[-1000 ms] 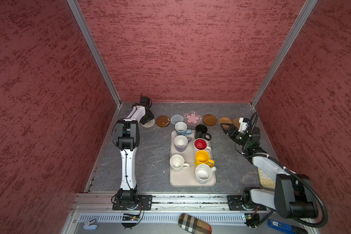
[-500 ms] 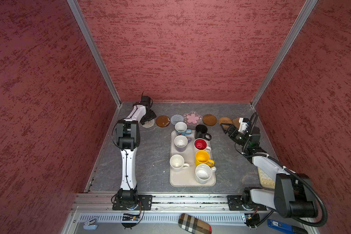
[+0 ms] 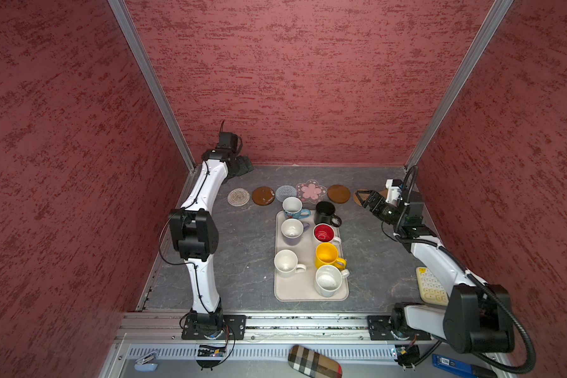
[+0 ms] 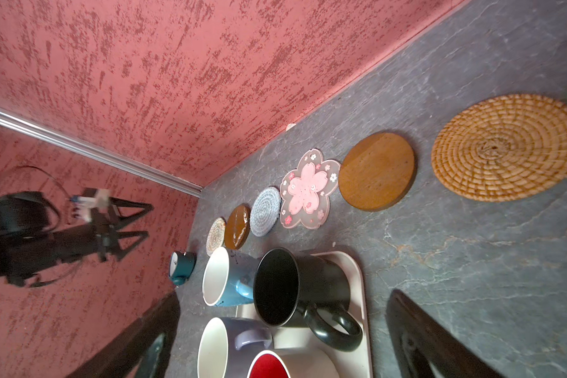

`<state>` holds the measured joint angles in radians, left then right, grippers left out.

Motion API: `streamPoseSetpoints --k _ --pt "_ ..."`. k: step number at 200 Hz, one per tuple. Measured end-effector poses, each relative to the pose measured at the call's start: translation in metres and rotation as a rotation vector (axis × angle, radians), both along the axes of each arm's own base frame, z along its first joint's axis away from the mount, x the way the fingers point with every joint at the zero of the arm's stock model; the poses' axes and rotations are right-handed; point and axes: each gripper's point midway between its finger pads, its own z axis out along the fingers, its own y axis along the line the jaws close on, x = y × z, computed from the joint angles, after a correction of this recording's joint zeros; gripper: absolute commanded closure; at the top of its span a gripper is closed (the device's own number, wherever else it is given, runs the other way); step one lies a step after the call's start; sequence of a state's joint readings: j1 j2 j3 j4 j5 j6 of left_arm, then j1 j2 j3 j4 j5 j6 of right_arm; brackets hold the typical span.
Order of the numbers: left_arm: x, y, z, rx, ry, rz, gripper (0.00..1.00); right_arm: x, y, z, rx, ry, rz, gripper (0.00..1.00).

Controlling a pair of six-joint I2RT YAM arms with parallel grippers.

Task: Place cups on coasters
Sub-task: Move the coaster to the top-left of the table, then pick up the cup from the tray.

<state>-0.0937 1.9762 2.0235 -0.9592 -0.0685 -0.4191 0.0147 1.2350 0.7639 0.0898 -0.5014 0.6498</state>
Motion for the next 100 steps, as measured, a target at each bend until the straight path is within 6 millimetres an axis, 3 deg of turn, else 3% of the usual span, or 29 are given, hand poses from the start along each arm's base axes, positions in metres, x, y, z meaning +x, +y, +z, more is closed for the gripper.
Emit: streamPoseSetpoints --k 25,47,67,100 --pt "-0.035 -0.021 0.054 0.006 -0.088 -0.074 0.01 -0.012 0.002 0.017 -0.07 -0.006 0.012 0.01" --pt "-0.07 -0.039 0.074 0.017 -0.107 -0.14 0.0 -0.021 0.0 0.034 -0.148 -0.027 0.022 0.07" --pt "-0.101 -0.057 0.076 0.029 -0.095 -0.208 0.0 -0.025 -0.003 0.042 -0.223 -0.025 0.033 0.17" --pt "-0.157 -0.077 0.05 0.027 -0.026 -0.305 0.0 -0.031 -0.005 0.033 -0.31 0.03 0.066 0.3"
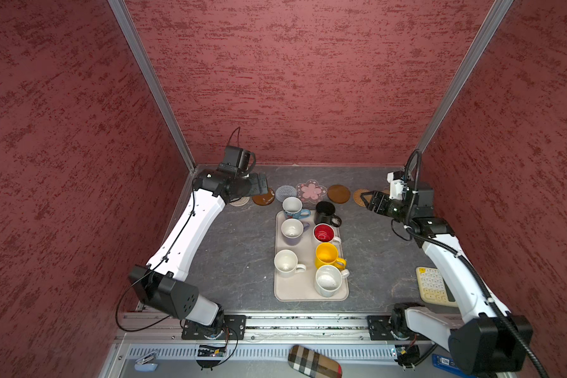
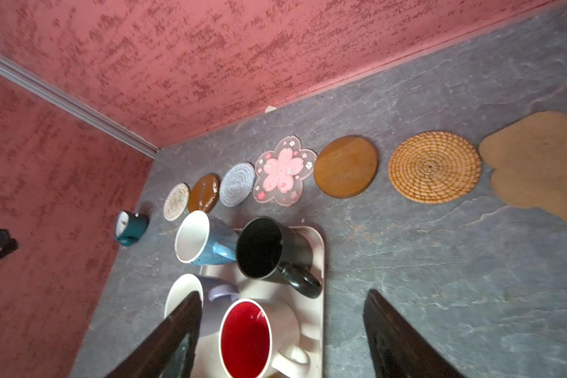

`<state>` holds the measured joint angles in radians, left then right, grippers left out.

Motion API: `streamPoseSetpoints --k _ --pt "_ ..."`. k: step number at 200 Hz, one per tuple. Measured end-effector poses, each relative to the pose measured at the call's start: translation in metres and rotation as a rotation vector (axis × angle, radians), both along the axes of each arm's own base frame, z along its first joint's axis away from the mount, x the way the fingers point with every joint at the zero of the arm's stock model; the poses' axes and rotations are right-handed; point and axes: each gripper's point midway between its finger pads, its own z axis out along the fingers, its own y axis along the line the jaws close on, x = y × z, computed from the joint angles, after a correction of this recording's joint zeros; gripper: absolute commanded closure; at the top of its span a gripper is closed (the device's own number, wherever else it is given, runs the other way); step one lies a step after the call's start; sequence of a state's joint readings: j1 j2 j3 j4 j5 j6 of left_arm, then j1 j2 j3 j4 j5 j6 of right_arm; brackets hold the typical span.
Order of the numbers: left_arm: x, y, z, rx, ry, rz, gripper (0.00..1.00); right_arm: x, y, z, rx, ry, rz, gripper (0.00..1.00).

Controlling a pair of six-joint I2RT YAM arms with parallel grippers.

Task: Place cups on coasters
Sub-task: Pick up the cup from the tray.

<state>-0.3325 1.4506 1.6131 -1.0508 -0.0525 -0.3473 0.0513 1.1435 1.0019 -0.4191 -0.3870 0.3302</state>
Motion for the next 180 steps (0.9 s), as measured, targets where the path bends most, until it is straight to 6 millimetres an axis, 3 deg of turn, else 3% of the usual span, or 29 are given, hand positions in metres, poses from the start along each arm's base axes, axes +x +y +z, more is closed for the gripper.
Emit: streamPoseSetpoints --k 24,48,87,128,151,180 --pt "-0.034 0.004 -0.02 0.001 0.055 -0.023 0.0 -0.004 0.001 -0.021 -0.055 0.079 0.029 0.35" --pt "-0.055 0.005 -0.027 -0.011 0.084 -0.05 0.0 -0.013 0.008 -0.041 -0.098 0.152 0.078 0.4" --pt "-0.073 0.0 -0.039 -0.035 0.118 -0.117 0.0 -0.015 0.027 -0.055 -0.166 0.197 0.189 0.37" --pt "-0.09 -0.009 -0.075 -0.048 0.187 -0.165 0.0 -0.009 0.052 -0.086 -0.257 0.264 0.313 0.31" --pt "-0.098 -0.014 -0.087 -0.045 0.192 -0.186 0.0 0.002 0.057 -0.108 -0.308 0.315 0.348 0.24" --pt "-0.106 -0.017 -0.093 -0.065 0.149 -0.195 0.01 0.014 0.057 -0.12 -0.36 0.344 0.374 0.25"
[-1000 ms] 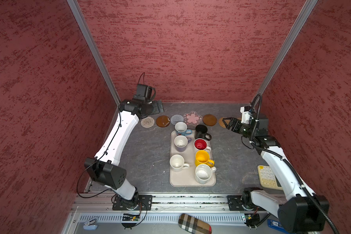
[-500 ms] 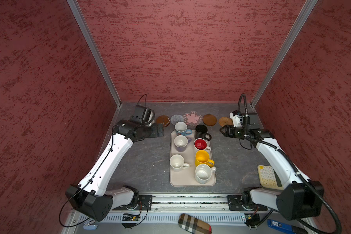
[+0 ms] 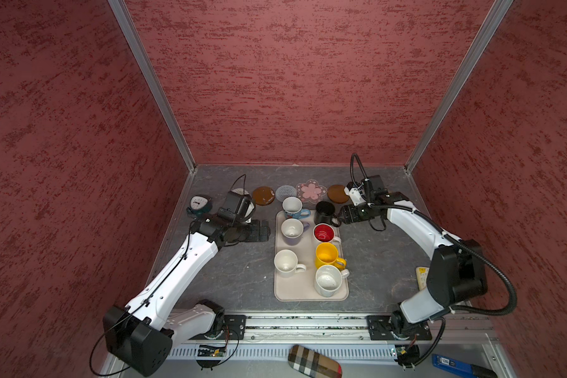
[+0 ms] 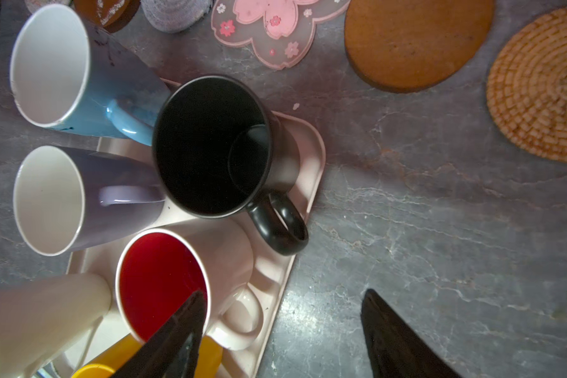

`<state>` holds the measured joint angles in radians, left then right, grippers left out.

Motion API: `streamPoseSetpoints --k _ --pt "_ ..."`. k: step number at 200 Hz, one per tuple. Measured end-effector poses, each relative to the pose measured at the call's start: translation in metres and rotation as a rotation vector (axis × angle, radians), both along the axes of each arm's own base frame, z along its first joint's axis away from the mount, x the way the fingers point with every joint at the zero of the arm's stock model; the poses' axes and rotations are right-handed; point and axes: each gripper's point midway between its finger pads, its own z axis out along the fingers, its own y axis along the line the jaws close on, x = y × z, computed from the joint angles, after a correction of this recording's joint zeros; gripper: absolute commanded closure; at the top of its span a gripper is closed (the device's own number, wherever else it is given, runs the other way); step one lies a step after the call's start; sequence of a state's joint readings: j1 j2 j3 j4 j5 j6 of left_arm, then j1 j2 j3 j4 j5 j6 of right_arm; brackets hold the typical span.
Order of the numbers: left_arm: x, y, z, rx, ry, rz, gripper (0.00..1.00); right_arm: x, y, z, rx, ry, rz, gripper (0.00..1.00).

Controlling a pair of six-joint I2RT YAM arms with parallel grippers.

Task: Place cups on coasters
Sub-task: Pick up the cup from the tray.

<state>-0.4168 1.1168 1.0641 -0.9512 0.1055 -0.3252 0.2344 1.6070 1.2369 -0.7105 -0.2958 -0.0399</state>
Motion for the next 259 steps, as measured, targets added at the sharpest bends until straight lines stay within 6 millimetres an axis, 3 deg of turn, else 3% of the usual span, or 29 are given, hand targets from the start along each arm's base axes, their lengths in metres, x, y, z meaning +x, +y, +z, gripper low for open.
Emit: streamPoseSetpoints --k 55,132,180,259 --pt "0.001 -0.002 -0.007 -0.026 -0.053 -0.001 0.0 0.02 0.005 -0.012 -0.043 0.025 0.051 0.39" --pt "-0.001 -0.011 -0.007 -0.066 -0.065 -0.025 0.0 0.009 0.015 -0.024 -0.079 0.05 0.135 0.36" --pt "0.0 -0.011 -0.006 -0.069 -0.068 -0.019 0.0 0.012 0.011 -0.046 -0.154 0.072 0.152 0.45" --pt "0.002 -0.01 -0.011 -0.054 -0.058 -0.012 0.0 0.018 0.015 -0.047 -0.18 0.03 0.192 0.5"
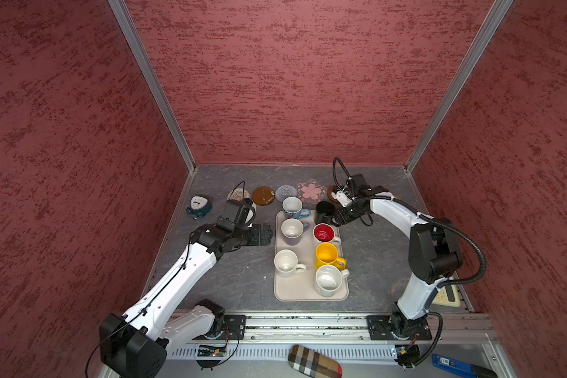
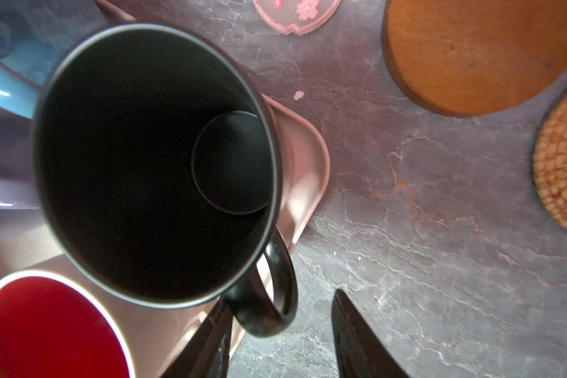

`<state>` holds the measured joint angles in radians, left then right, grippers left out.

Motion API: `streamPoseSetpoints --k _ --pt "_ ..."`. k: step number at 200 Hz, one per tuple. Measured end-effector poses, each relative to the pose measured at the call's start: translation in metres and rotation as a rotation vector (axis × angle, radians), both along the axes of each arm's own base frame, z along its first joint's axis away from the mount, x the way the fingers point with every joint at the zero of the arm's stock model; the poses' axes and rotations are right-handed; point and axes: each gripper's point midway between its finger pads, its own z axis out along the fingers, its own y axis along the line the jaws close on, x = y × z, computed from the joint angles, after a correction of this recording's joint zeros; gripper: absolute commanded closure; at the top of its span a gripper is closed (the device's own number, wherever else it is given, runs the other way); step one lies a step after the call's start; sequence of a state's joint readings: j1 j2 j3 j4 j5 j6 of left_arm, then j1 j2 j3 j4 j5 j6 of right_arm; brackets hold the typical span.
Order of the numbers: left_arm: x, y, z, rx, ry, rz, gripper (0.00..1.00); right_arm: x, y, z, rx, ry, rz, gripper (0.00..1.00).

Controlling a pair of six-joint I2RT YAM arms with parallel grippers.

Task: Place cups on coasters
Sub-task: Pick up the cup from the tray.

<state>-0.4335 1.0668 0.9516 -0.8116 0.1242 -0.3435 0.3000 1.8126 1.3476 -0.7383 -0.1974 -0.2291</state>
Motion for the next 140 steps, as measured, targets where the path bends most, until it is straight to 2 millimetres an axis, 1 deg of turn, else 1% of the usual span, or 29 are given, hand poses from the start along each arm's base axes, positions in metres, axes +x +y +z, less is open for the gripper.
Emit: streamPoseSetpoints --k 53,95,140 --pt "0.001 0.002 -0.001 0.012 -0.001 0.009 0.0 0.001 0.011 -0.013 -0.01 0.003 0.043 0.52" --pt "0.003 0.003 -0.005 0.023 0.009 0.012 0.01 0.0 0.012 -0.028 -0.024 0.034 0.052 0.55" --pt "0.003 0.003 -0.007 0.03 0.013 0.015 0.0 0.002 0.013 -0.03 -0.036 0.022 0.061 0.6"
